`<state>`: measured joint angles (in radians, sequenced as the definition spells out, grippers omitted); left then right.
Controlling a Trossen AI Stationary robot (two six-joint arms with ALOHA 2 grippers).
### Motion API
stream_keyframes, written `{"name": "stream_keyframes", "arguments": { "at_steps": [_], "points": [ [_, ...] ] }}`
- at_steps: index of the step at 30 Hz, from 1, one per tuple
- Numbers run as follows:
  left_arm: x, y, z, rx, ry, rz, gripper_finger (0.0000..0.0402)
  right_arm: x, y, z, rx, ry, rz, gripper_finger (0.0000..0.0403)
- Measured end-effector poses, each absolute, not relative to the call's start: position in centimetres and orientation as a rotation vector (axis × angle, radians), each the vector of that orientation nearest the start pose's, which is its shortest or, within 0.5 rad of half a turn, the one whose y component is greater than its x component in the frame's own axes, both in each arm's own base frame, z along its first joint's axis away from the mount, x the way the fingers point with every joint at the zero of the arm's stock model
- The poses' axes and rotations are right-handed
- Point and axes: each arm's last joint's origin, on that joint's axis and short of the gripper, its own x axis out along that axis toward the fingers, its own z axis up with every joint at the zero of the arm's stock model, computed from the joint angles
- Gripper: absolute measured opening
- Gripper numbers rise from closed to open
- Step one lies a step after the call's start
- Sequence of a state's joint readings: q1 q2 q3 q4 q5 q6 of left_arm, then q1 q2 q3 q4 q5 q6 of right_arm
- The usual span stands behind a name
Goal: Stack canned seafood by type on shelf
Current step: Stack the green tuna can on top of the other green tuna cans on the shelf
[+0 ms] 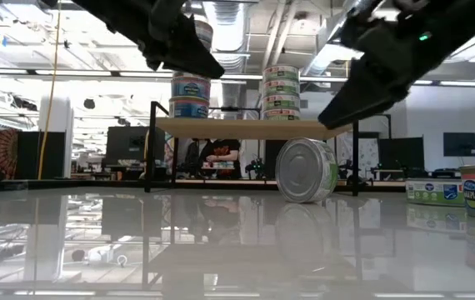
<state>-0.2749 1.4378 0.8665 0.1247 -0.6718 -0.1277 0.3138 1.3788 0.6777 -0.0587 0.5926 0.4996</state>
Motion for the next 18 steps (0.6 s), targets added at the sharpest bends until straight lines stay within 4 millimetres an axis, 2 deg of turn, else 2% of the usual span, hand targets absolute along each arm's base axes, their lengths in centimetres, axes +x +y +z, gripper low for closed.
{"name": "stream_keyframes", "arguments": {
  "at_steps": [5,9,14,18],
  "points": [
    [29.9,-6.5,24.4,0.158,0.392,0.398,0.0158,26.3,5.7,17.8,0.168,0.613,-0.439,0.0320],
    [29.9,-6.6,24.4,0.208,0.404,0.378,0.0202,27.9,5.7,16.4,0.157,0.646,-0.453,0.0356],
    [29.9,-6.3,24.2,0.230,0.423,0.382,0.0214,29.8,5.9,15.1,0.137,0.690,-0.473,0.0371],
    [29.8,-6.3,24.0,0.242,0.449,0.372,0.0215,30.2,6.0,14.8,0.132,0.701,-0.477,0.0349]
  ]
}}
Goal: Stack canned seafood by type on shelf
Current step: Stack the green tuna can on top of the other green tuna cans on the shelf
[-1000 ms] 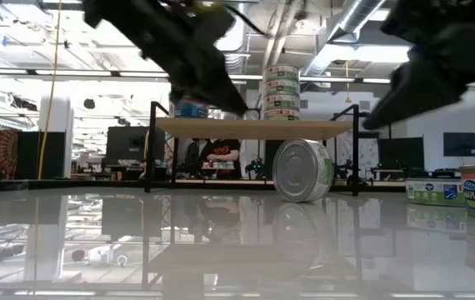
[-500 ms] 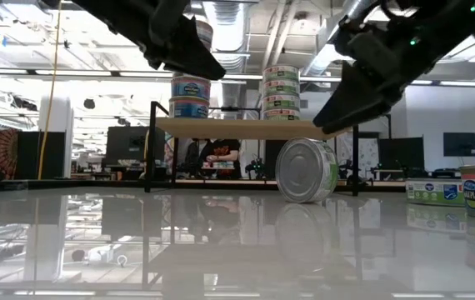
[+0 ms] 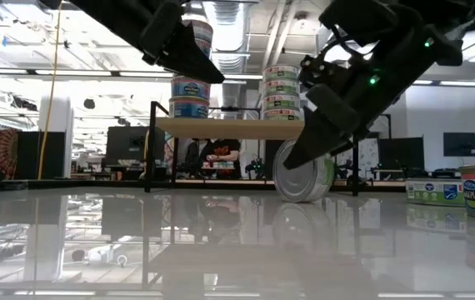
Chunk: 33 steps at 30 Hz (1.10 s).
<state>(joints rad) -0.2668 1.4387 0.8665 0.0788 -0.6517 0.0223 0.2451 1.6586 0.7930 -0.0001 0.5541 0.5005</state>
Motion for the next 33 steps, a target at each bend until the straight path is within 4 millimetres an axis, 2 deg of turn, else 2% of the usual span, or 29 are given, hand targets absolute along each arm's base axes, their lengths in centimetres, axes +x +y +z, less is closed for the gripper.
{"name": "stream_keyframes", "arguments": {
  "at_steps": [5,11,17,21,27,33],
  "points": [
    [29.7,-6.5,23.8,0.241,0.477,0.288,0.0215,29.9,5.8,15.3,0.135,0.716,-0.479,0.0273],
    [29.8,-6.7,23.9,0.268,0.471,0.211,0.0215,30.0,5.0,15.5,0.184,0.741,-0.438,0.0162],
    [29.9,-6.7,23.9,0.269,0.469,0.211,0.0215,30.0,4.6,15.5,0.197,0.749,-0.431,0.0157],
    [29.8,-6.7,23.8,0.271,0.476,0.211,0.0215,29.5,4.6,16.3,0.198,0.761,-0.418,0.0157],
    [29.9,-6.7,23.9,0.276,0.469,0.210,0.0215,27.7,4.3,20.5,0.228,0.676,-0.351,0.0157],
    [29.9,-6.8,24.1,0.292,0.453,0.203,0.0215,24.7,3.7,25.0,0.260,0.569,-0.309,0.0157]
  ]
}}
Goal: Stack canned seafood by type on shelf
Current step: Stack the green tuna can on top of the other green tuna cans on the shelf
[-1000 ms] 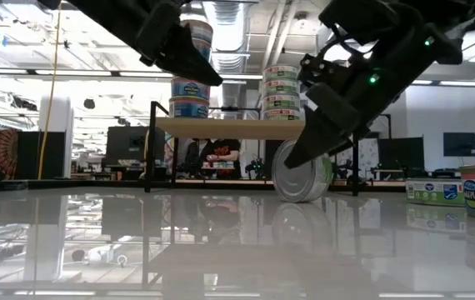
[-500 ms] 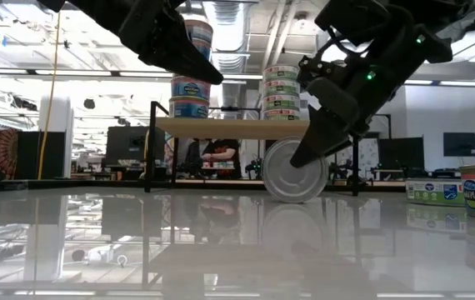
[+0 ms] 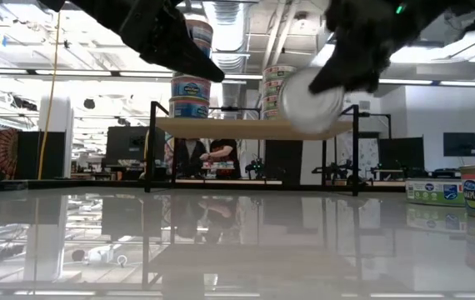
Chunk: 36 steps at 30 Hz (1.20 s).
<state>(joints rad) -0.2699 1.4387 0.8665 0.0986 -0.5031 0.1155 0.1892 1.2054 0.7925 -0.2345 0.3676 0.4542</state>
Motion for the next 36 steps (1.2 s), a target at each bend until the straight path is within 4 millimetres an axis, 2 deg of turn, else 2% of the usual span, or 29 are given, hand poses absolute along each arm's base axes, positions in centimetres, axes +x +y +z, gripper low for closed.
{"name": "stream_keyframes", "arguments": {
  "at_steps": [4,9,15,20,25,32,36],
  "points": [
    [30.1,-7.2,24.5,0.340,0.410,0.184,0.0215,22.4,2.1,28.2,0.304,0.436,-0.308,0.0157],
    [30.2,-7.3,25.0,0.423,0.368,0.170,0.0215,19.9,-1.1,31.3,0.384,0.318,-0.343,0.0157],
    [30.7,-7.2,25.8,0.526,0.259,0.031,0.0215,18.7,-4.2,34.8,0.420,0.217,-0.306,0.0160],
    [30.9,-5.5,25.4,0.518,0.159,-0.091,0.0215,18.4,-6.8,37.4,0.444,0.178,-0.283,0.0160],
    [31.2,-4.1,25.5,0.518,0.133,-0.141,0.0215,18.9,-10.0,38.9,0.497,0.197,-0.256,0.0160],
    [31.1,-4.3,25.6,0.620,0.109,-0.187,0.0215,20.5,-15.6,39.9,0.626,0.282,-0.171,0.0161],
    [30.9,-4.6,25.7,0.597,0.078,-0.294,0.0215,21.2,-18.4,40.4,0.695,0.331,-0.151,0.0161]
  ]
}}
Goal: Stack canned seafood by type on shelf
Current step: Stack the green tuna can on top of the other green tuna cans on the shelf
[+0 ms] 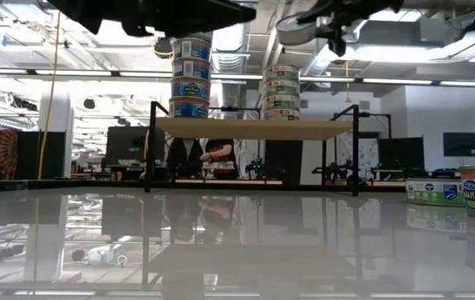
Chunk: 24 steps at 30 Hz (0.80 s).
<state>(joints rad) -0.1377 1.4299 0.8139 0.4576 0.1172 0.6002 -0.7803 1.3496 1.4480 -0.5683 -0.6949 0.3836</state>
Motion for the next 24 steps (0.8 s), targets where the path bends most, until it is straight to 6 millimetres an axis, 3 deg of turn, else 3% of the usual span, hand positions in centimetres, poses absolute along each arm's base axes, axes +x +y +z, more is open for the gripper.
{"name": "stream_keyframes", "arguments": {
  "at_steps": [5,12,24],
  "points": [
    [31.0,-4.8,25.2,0.516,0.083,-0.441,0.0215,22.2,-20.6,40.7,0.720,0.386,-0.145,0.0161],
    [30.9,-4.8,24.8,0.463,0.122,-0.456,0.0215,23.3,-22.9,40.3,0.775,0.430,-0.136,0.0162],
    [31.1,-4.0,25.0,0.456,0.179,-0.156,0.0215,23.8,-26.2,38.5,0.909,0.524,-0.111,0.0163]
  ]
}}
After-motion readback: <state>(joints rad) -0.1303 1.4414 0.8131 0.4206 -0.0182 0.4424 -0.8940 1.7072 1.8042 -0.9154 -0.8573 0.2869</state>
